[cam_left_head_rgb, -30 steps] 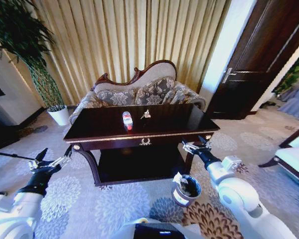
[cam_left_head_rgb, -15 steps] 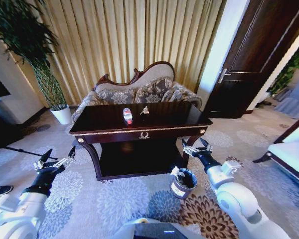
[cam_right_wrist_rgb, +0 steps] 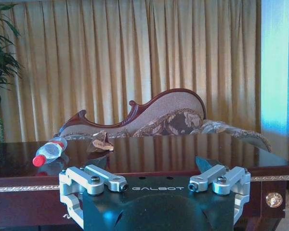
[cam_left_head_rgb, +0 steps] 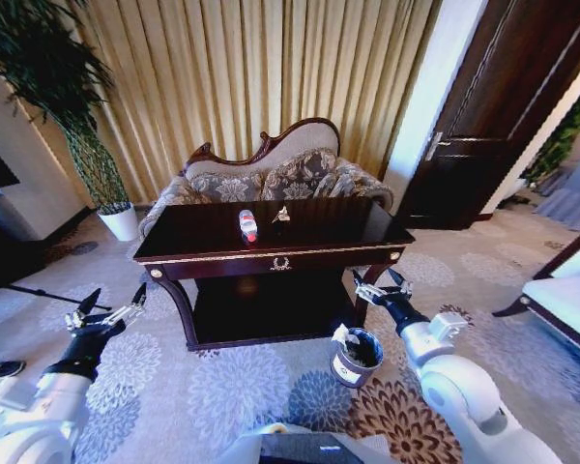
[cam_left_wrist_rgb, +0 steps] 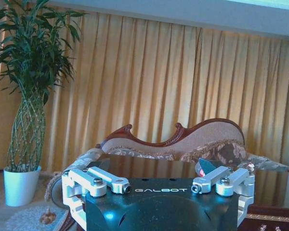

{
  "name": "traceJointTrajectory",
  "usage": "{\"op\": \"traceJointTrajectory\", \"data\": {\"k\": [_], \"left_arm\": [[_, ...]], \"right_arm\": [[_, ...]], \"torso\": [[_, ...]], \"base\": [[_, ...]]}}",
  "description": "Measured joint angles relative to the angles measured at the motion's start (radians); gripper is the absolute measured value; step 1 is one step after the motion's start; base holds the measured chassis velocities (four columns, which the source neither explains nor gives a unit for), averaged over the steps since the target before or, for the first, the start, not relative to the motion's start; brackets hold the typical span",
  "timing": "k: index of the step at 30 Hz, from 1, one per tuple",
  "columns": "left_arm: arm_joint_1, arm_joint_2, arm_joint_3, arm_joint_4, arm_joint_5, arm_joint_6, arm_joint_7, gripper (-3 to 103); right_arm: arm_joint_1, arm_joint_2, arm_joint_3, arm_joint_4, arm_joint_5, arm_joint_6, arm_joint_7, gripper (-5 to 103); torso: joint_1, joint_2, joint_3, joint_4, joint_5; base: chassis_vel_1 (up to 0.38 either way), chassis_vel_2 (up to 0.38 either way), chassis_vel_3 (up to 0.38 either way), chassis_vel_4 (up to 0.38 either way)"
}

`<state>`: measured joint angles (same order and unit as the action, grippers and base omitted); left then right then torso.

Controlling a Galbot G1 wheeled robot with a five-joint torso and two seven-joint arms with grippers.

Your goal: Move to the front of the table and place the trash on the table into the trash bin.

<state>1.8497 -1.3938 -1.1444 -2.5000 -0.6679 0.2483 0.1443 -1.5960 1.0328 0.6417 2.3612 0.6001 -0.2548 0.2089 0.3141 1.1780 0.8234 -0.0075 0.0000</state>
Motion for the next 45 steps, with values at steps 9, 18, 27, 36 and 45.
{"op": "traceJointTrajectory", "data": {"k": [9, 18, 27, 36, 45], "left_arm": [[-0.009, -0.003, 0.016, 0.0, 0.009, 0.002, 0.006, 100], [-0.007, -0.004, 0.016, 0.0, 0.013, 0.002, 0.009, 100], [-0.008, -0.006, 0.016, 0.0, 0.013, 0.001, 0.01, 100], [-0.009, -0.006, 0.014, 0.0, 0.014, -0.002, 0.01, 100], [-0.007, -0.007, 0.013, 0.0, 0.014, -0.003, 0.01, 100]], "right_arm": [[-0.003, 0.009, 0.004, -0.007, -0.003, -0.003, -0.004, 100], [-0.005, 0.012, 0.0, -0.013, -0.01, -0.002, -0.026, 100], [-0.005, 0.015, -0.002, -0.018, -0.015, -0.001, -0.027, 100], [-0.005, 0.015, -0.004, -0.02, -0.019, 0.0, -0.028, 100], [-0.006, 0.012, -0.006, -0.02, -0.02, 0.012, -0.03, 100]], "torso": [[0.0, 0.0, 0.0, -0.0001, 0.0001], [0.0, 0.0, 0.0, 0.0, 0.0], [0.0, 0.0, 0.0, 0.0, 0.0001], [0.001, 0.0, 0.0, 0.0002, 0.0001], [0.0, 0.0, 0.0, -0.0001, 0.0]], "base": [[0.0, 0.0, 0.0, 0.0], [-0.027, 0.019, 0.031, -0.025], [-0.178, 0.163, 0.161, -0.166], [-0.249, 0.244, 0.246, -0.25], [-0.072, 0.078, 0.067, -0.083]]}}
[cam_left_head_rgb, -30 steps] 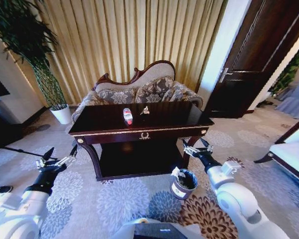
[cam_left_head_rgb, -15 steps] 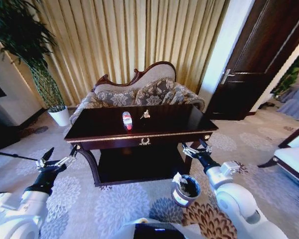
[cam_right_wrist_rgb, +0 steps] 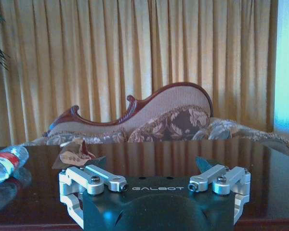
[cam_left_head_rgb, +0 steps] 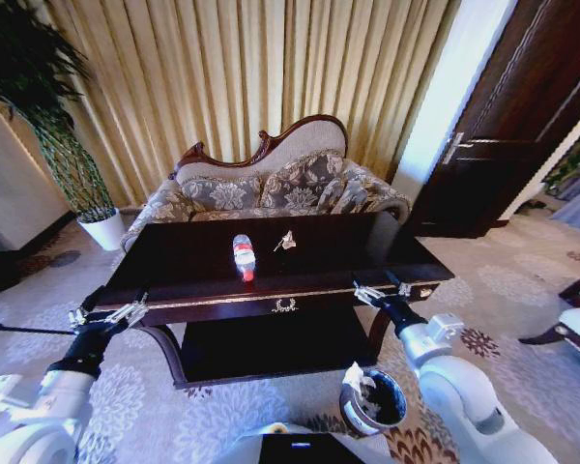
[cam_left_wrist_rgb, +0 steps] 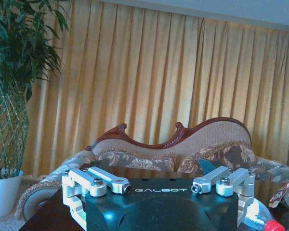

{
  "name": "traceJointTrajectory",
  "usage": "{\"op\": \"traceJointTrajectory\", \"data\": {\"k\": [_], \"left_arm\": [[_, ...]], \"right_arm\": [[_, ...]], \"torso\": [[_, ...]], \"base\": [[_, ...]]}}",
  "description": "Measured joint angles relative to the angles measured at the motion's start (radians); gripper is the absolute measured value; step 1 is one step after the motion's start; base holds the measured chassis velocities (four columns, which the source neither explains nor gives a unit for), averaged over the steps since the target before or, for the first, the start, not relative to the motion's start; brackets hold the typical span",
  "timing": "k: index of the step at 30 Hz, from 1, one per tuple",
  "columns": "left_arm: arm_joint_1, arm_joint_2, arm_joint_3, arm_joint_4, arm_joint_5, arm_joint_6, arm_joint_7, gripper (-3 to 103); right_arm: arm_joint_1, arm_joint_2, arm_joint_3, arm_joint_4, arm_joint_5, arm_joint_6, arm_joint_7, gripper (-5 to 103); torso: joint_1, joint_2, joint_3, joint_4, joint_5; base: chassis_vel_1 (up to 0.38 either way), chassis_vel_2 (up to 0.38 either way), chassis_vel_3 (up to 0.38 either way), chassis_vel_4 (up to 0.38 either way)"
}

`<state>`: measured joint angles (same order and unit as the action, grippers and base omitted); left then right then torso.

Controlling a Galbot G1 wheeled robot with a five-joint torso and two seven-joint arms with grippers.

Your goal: Move to the front of the table and place the trash on the table into the trash bin.

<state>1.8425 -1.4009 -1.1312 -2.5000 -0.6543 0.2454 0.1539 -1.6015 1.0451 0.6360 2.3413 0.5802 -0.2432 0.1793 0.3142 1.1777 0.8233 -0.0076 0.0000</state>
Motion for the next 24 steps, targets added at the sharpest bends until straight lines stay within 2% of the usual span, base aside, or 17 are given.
{"op": "traceJointTrajectory", "data": {"k": [6, 12, 16, 19, 22, 24], "left_arm": [[0.009, 0.0, -0.001, 0.0, 0.0, 0.0, 0.0, 100], [0.013, 0.001, -0.004, 0.0, -0.001, 0.0, -0.003, 100], [0.02, -0.003, -0.008, 0.0, -0.002, -0.003, -0.004, 100], [0.022, -0.007, -0.008, 0.0, -0.001, -0.003, -0.005, 100], [0.023, -0.012, -0.01, 0.0, 0.0, -0.002, -0.009, 100], [0.024, -0.012, -0.011, 0.0, 0.0, -0.001, -0.009, 100]], "right_arm": [[0.019, -0.024, -0.013, 0.001, 0.016, -0.015, -0.004, 100], [0.084, -0.078, -0.022, -0.025, 0.094, -0.04, -0.004, 100], [0.159, -0.153, -0.033, -0.062, 0.181, -0.052, -0.004, 100], [0.196, -0.182, -0.044, -0.079, 0.217, -0.061, -0.004, 100], [0.294, -0.239, -0.105, -0.135, 0.282, -0.076, -0.003, 100], [0.304, -0.244, -0.113, -0.14, 0.287, -0.078, -0.002, 100]], "torso": [[-0.001, 0.001, 0.0, -0.0001, 0.0002], [0.0, 0.0, 0.0, 0.0002, 0.0001], [0.0, 0.0, 0.0, 0.0, 0.0001], [0.0, 0.0, 0.0, 0.0, 0.0], [0.0, 0.0, 0.0, 0.0, 0.0], [0.0, 0.0, 0.0, -0.0001, 0.0001]], "base": [[0.02, -0.022, -0.022, 0.036], [0.0, 0.0, 0.0, 0.0], [0.0, 0.0, 0.0, 0.0], [0.0, 0.0, 0.0, 0.0], [0.0, 0.0, 0.0, 0.0], [0.0, 0.0, 0.0, 0.0]]}}
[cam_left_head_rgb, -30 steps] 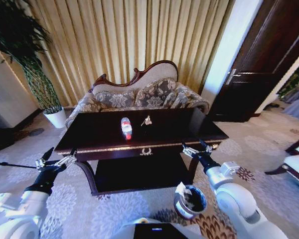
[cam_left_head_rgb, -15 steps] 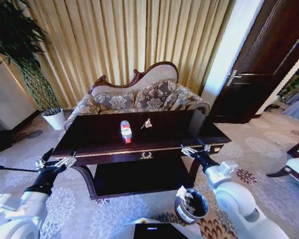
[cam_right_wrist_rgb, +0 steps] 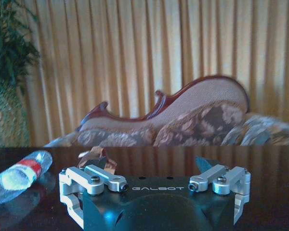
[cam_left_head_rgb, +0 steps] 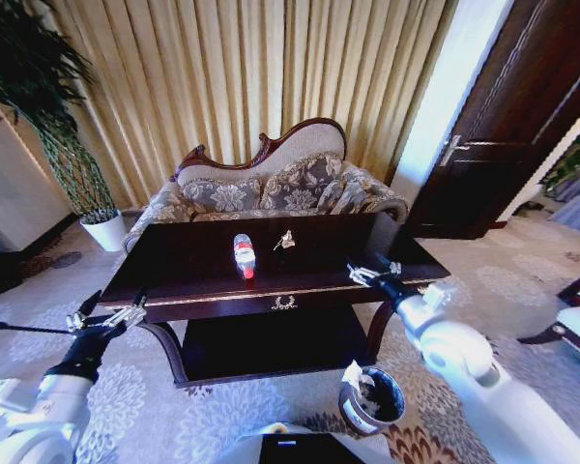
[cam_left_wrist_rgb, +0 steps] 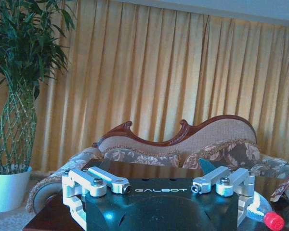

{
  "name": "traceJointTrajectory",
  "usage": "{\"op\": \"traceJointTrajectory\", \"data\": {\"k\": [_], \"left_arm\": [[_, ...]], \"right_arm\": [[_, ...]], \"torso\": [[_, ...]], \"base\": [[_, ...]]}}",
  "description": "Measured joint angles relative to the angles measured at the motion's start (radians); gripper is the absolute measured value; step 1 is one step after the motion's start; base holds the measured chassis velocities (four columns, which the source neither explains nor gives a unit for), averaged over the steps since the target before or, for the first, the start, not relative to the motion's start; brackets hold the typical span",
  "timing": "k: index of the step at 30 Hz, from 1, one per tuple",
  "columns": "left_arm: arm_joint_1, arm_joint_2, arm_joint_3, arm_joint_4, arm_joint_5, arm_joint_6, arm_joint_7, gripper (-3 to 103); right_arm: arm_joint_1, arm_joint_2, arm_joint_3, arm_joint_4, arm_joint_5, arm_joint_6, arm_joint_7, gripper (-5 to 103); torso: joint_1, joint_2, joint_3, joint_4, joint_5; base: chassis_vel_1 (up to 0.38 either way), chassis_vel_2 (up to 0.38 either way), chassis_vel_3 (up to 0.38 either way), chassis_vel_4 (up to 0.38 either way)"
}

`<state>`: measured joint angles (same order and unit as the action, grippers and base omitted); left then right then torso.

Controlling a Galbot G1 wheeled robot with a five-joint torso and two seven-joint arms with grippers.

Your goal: Move to the front of the table and place the trash on the table into the trash bin.

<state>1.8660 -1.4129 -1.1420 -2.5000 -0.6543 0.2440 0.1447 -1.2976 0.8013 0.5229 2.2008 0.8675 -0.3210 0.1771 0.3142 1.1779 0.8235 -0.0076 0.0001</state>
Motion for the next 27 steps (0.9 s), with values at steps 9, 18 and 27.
{"op": "traceJointTrajectory", "data": {"k": [9, 18, 27], "left_arm": [[0.022, -0.008, -0.055, 0.0, -0.017, 0.003, -0.007, 100], [0.027, -0.031, -0.063, 0.0, -0.015, 0.002, -0.008, 100], [0.02, -0.038, -0.067, 0.0, -0.013, 0.003, -0.009, 100]], "right_arm": [[0.325, -0.058, -0.246, -0.145, 0.111, -0.036, 0.031, 100], [0.545, 0.034, -0.475, -0.274, 0.135, -0.066, 0.057, 100], [0.676, 0.138, -0.569, -0.391, 0.142, -0.097, 0.114, 100]], "torso": [[0.0, 0.0, 0.0, 0.0004, -0.0003], [0.0, 0.0, 0.0, 0.0002, -0.0002], [0.0, 0.0, 0.0, 0.0001, -0.0001]], "base": [[0.0, 0.0, 0.0, 0.0], [0.0, 0.0, 0.0, 0.0], [0.0, 0.0, 0.0, 0.0]]}}
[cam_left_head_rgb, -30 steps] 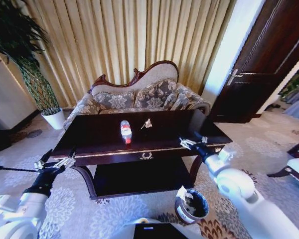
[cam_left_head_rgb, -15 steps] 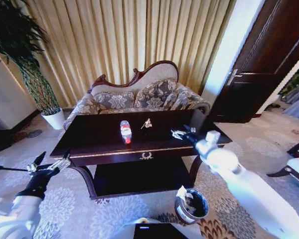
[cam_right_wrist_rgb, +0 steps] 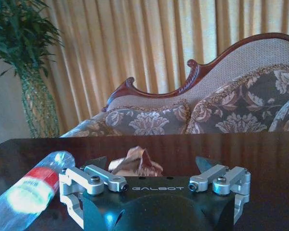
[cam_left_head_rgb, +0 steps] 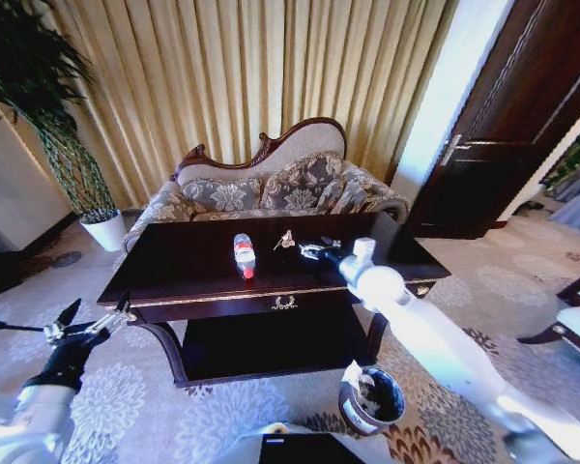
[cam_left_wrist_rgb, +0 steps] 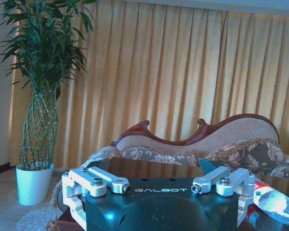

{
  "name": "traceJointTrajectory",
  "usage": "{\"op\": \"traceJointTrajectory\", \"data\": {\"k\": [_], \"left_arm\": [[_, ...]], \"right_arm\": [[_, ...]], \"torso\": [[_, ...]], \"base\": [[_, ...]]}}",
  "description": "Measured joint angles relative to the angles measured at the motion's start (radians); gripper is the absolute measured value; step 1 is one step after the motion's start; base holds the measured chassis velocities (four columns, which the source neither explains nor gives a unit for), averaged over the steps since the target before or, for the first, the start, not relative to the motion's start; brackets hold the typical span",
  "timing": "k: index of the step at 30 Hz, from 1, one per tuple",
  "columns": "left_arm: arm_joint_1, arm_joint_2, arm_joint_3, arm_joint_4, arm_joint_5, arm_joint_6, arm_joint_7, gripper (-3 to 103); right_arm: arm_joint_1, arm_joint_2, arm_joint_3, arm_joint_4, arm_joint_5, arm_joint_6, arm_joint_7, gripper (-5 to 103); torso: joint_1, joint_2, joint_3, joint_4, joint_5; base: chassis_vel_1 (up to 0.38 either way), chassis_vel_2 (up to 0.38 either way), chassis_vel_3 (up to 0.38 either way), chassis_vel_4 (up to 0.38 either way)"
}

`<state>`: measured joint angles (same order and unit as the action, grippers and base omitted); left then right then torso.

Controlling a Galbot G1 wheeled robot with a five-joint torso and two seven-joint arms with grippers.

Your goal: Move to the front of the table and place the trash on the table into the trash bin.

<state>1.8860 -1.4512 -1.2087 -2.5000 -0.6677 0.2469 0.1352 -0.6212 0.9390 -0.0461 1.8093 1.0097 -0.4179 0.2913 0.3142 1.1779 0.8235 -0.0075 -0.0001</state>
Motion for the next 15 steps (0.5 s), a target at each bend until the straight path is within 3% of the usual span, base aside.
{"op": "traceJointTrajectory", "data": {"k": [12, 15], "left_arm": [[0.0, -0.025, -0.001, 0.0, 0.005, 0.002, -0.002, 100], [-0.001, -0.034, 0.008, 0.0, 0.019, 0.002, -0.001, 100]], "right_arm": [[0.128, 0.124, -0.084, -0.063, 0.121, -0.092, 0.227, 100], [0.138, 0.144, -0.097, -0.079, 0.122, -0.098, 0.253, 100]], "torso": [[0.0, 0.0, 0.0, 0.0, 0.0], [0.0, 0.0, 0.0, 0.0, 0.0]], "base": [[0.0, 0.0, 0.0, 0.0], [0.0, 0.0, 0.0, 0.0]]}}
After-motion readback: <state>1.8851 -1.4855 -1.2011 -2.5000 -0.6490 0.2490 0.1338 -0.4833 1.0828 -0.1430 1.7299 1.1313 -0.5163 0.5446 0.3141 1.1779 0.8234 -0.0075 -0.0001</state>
